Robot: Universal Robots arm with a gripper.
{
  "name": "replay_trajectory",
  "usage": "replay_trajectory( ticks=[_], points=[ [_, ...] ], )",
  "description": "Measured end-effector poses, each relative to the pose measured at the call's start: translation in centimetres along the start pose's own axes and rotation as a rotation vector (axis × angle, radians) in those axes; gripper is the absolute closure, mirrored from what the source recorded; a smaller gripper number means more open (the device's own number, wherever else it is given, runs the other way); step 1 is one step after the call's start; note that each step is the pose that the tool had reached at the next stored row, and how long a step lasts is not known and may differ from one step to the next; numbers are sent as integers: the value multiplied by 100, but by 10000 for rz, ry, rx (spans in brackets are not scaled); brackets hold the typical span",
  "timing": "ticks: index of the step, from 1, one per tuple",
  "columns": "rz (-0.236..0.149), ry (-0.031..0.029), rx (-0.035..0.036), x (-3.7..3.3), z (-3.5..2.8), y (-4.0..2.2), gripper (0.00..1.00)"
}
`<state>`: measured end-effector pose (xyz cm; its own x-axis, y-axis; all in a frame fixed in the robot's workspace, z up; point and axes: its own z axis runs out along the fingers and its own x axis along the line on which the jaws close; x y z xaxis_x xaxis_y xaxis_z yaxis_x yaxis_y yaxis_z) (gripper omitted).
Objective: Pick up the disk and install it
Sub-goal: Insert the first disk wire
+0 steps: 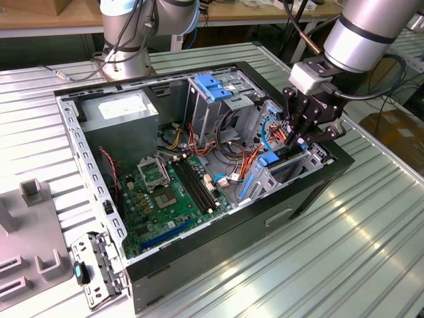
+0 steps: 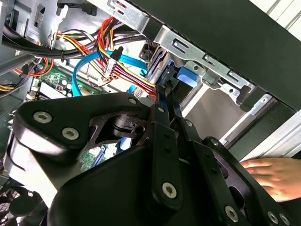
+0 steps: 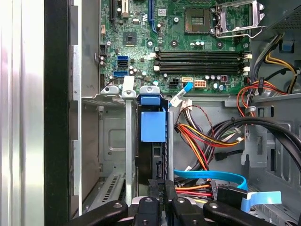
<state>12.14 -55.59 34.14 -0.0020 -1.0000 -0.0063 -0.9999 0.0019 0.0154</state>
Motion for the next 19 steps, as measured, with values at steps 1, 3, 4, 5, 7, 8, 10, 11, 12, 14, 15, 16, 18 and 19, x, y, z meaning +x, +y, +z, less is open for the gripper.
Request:
replay_trajectory(
  ticks=[1,3,4,5,7,8,10,11,12,14,15,16,18,19],
  points=[
    [2,-1,0,0,1,0,83],
    [6,-2,0,0,1,0,83],
    [9,-3,-1,0,1,0,83],
    [9,-4,-1,0,2,0,82],
    [9,-2,0,0,-33,0,76],
    [9,-3,0,0,-50,0,76],
    [9,-3,0,-1,-76,0,76],
    [9,-3,0,0,-81,0,76],
    [9,-5,0,-1,-81,0,76],
    [9,-3,0,-1,-83,0,77],
    [9,-1,-1,-1,-83,0,84],
    [9,-2,-1,-1,-83,0,89],
    [9,-1,0,-1,-83,0,89],
    [10,-1,0,-1,-83,0,89]
  ],
)
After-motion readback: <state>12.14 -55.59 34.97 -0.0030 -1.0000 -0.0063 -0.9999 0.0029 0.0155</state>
